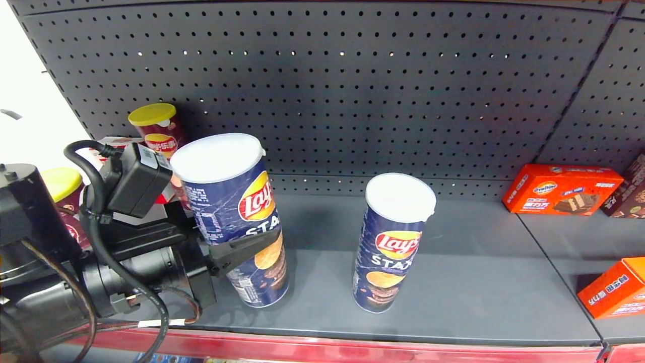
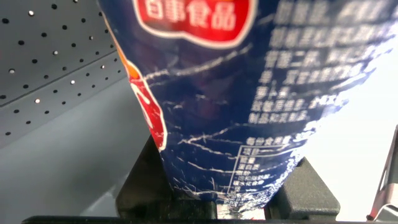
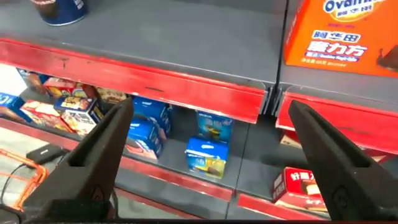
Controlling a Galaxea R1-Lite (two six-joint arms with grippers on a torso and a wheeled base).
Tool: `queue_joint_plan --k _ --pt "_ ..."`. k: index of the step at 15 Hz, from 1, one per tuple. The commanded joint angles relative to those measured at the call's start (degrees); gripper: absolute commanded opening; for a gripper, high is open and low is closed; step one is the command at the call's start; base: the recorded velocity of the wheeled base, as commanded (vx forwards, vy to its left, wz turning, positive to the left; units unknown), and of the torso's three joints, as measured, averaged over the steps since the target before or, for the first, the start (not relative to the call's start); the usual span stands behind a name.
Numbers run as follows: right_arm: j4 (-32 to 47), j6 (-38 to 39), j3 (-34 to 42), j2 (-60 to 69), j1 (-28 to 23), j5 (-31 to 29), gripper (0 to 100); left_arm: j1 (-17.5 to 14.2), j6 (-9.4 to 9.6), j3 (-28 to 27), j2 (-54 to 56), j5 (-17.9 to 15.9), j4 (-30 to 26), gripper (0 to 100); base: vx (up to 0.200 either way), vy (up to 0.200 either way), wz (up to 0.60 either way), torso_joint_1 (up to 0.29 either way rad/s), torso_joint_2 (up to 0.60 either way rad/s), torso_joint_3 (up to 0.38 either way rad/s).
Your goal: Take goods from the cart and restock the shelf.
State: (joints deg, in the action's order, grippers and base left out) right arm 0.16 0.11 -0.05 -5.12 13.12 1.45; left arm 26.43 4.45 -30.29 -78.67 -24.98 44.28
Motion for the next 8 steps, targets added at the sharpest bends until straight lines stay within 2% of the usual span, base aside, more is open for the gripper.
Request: queue_joint_plan --k 1,4,5,6,7,8 --pt "0.0 0.1 0.0 -0.3 0.0 -0.1 100 -0.1 -0.06 -0.5 0.1 0.1 0.0 0 0.0 0.0 0.0 0.0 0.0 0.0" --pt "0.0 0.1 0.0 -0.3 0.0 0.0 100 -0.2 -0.14 -1.3 0.4 0.2 -0.2 0 0.0 0.0 0.0 0.0 0.0 0.0" --pt "0.2 0.1 0.0 -0.9 -2.5 0.0 100 -0.3 -0.14 -1.3 0.3 0.1 -0.2 0 0.0 0.0 0.0 0.0 0.0 0.0" --pt "0.2 0.1 0.0 -1.6 -7.2 0.0 100 -0.3 -0.14 -1.5 0.3 0.1 -0.2 0 0.0 0.0 0.0 0.0 0.0 0.0" --pt "0.2 0.1 0.0 -0.2 -14.7 0.0 100 -0.3 -0.14 -2.1 0.3 0.0 -0.3 0 0.0 0.0 0.0 0.0 0.0 0.0" --pt "0.0 0.1 0.0 2.1 -14.7 -0.1 100 -0.4 -0.14 -2.2 0.2 -0.2 -0.3 0 0.0 0.0 0.0 0.0 0.0 0.0"
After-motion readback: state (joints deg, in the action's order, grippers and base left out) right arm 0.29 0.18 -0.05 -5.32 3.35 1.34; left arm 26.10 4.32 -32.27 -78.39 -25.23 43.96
